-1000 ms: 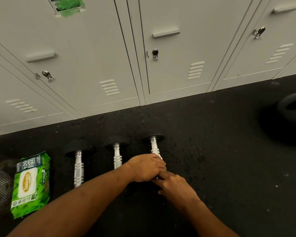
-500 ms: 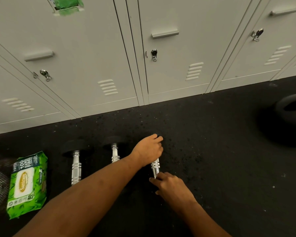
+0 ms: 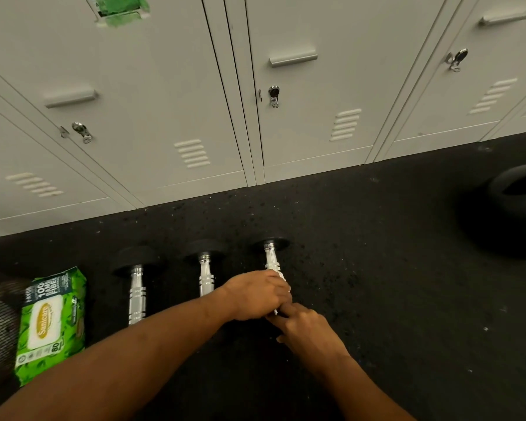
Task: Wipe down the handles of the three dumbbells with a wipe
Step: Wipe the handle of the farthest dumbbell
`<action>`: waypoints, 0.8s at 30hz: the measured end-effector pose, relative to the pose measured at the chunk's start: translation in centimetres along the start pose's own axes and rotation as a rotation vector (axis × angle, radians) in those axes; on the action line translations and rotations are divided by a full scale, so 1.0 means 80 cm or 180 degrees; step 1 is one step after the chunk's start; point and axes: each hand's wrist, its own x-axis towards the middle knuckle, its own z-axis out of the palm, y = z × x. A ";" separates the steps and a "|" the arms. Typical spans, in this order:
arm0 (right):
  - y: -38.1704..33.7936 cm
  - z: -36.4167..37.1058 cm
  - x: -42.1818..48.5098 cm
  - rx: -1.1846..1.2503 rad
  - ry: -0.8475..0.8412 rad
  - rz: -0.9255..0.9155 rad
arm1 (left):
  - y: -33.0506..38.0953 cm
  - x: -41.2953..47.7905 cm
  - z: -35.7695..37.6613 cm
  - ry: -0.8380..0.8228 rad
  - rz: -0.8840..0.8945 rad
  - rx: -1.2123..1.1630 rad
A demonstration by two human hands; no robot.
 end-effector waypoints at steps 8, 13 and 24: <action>0.001 0.002 0.001 -0.0061 -0.0098 0.0068 | -0.032 0.029 -0.023 -0.0163 -0.0747 0.0975; 0.001 0.003 0.002 -0.0090 -0.0126 0.0029 | -0.021 0.029 -0.024 -0.0114 -0.1081 0.0785; 0.002 0.001 0.001 0.0053 -0.0072 -0.0045 | 0.012 0.002 -0.012 -0.0035 -0.0554 -0.0900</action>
